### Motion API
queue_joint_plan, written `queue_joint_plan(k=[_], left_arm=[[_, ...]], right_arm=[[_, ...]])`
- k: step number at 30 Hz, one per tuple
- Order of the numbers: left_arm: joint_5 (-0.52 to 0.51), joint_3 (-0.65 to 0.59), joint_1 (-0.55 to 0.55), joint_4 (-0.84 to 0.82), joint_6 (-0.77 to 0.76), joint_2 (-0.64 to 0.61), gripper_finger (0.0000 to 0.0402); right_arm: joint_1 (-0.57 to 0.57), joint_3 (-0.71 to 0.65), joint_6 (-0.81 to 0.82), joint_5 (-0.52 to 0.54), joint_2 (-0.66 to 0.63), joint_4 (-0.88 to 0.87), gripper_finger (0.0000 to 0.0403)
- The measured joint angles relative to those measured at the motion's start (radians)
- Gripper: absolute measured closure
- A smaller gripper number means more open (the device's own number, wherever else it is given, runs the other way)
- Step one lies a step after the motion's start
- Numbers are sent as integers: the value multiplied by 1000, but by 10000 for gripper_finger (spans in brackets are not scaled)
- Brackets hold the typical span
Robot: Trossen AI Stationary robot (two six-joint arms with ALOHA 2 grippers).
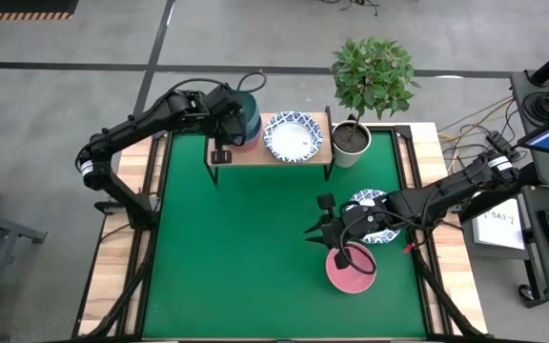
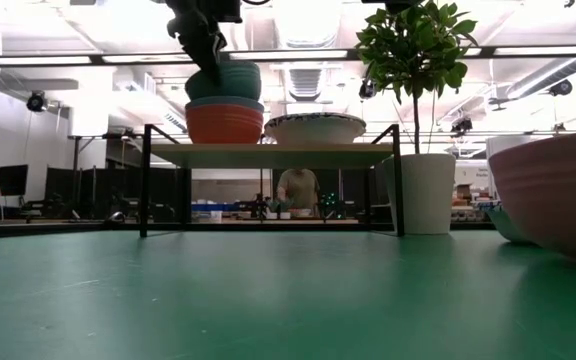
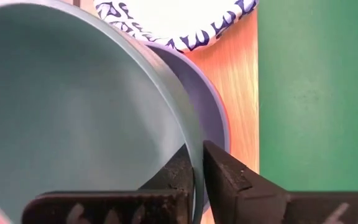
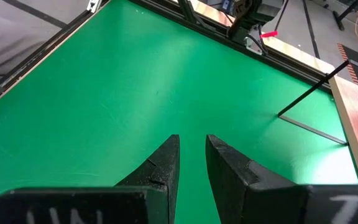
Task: Place and stack bowls onto a shelf
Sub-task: Stack the green bowl on top of the blue bowl on the shelf
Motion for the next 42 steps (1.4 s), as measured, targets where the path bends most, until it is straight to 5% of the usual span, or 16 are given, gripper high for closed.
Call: queue_joint_plan(k=[15, 26, 34, 42], left_arm=[[0, 12, 0, 1, -18, 0, 274], [14, 103, -2, -50, -27, 0, 258], [166, 135, 14, 100, -23, -56, 289], [170, -167, 48, 448, -87, -237, 390]], right_arm=[[0, 0, 2, 0, 0, 0, 335], [0, 0, 0, 0, 0, 0, 335], [0, 0, 0, 0, 0, 3, 335], [0, -7, 0, -1, 0, 6, 335]])
